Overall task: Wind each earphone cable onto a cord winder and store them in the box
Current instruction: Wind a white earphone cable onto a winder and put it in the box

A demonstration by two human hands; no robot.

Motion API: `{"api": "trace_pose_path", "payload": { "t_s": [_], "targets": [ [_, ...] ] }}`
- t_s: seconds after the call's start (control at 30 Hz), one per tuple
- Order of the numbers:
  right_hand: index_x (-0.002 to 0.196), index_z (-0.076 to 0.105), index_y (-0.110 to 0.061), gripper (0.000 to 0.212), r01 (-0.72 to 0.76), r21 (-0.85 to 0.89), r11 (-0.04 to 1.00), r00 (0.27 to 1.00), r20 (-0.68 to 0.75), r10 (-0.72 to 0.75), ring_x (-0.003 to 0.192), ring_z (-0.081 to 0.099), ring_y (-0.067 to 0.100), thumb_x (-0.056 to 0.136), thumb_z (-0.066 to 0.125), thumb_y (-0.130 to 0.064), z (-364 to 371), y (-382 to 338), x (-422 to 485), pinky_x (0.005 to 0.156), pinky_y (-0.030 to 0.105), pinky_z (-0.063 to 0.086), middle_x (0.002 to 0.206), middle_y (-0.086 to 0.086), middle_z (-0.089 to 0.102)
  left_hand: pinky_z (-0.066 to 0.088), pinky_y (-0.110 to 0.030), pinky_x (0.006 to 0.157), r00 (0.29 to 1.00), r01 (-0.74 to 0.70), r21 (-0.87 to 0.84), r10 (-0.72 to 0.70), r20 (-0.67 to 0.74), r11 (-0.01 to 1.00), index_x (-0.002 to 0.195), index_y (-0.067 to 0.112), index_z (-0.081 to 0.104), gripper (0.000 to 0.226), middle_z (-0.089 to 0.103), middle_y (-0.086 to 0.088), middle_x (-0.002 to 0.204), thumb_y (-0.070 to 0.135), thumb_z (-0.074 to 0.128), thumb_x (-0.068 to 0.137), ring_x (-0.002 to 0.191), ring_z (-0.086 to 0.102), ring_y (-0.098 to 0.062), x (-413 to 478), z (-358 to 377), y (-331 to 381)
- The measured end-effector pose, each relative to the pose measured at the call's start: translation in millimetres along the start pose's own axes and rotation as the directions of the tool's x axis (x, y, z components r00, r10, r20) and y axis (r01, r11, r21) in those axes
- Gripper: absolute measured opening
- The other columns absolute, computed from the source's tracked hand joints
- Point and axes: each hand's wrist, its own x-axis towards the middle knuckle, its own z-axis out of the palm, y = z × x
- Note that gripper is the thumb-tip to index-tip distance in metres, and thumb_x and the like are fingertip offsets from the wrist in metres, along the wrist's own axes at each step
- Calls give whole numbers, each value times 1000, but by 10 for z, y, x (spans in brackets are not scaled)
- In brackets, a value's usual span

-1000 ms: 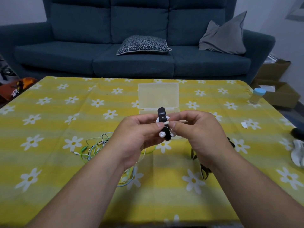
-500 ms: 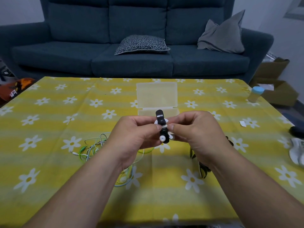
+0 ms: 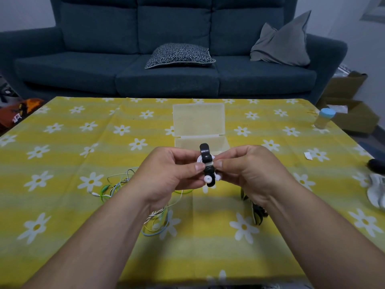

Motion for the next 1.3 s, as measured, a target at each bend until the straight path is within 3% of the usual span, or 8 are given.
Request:
{"api": "trace_pose_path", "payload": {
  "t_s": [0.17,0.53,0.73,0.9,0.97,1.03,1.17,1.3],
  "targets": [
    [72,59,0,20,-36,1,999,999,-18,36,67,64,33,75,68,17,-14,16,17,65,34,59,83,27,68,61,-25,64,999,46,-10,-46,-18,999,92,5,77,21,74,-21,93,-8,61,87,71,71,-24,12,21,-14],
    [75,62,-1,17,-85,-21,996,995,-55,83,63,63,29,80,66,15,13,158,116,65,33,58,75,19,68,57,-24,54,984,77,37,-70,-166,996,83,6,74,20,73,-14,77,-6,61,90,60,66,-20,96,90,-135],
    [102,68,-8,24,-161,-195,968,985,31,170,73,67,21,81,64,3,90,278,209,75,35,55,83,6,72,52,-20,45,922,170,-47,-176,-344,984,96,-3,66,7,69,-17,74,-2,65,89,52,64,-18,238,61,-291],
    [93,71,-6,11,-158,-139,978,982,79,170,78,62,25,82,74,-8,128,219,311,78,36,55,84,12,71,52,-20,44,899,171,-98,-196,-392,980,98,-5,64,12,69,-18,73,-3,68,87,50,63,-18,324,-35,-288],
    [96,70,-6,20,-131,-154,979,984,98,147,76,67,24,79,79,-12,174,198,349,80,37,57,86,14,73,52,-19,44,895,147,-135,-190,-404,980,102,-5,62,18,69,-18,74,-4,70,86,50,65,-19,342,-81,-262],
    [100,68,-2,28,-73,-202,977,994,62,87,71,70,23,76,82,-7,281,195,369,80,40,59,89,19,75,52,-18,45,900,125,-153,-177,-399,980,105,-6,62,21,69,-19,80,-5,69,85,50,65,-17,346,-125,-223],
    [92,67,-3,16,-21,-200,980,1000,-20,18,67,67,26,79,74,4,416,126,437,78,41,60,82,17,72,55,-21,48,935,111,-173,-162,-314,979,110,-4,64,19,70,-19,96,3,62,93,61,70,-21,321,-274,-91],
    [83,66,-4,11,-32,-164,986,988,-153,6,73,64,30,79,73,4,384,10,675,81,44,60,87,25,69,57,-25,52,894,26,-58,-49,-444,998,106,6,66,14,64,-12,103,11,64,94,63,68,-21,275,-576,28]
  ]
}}
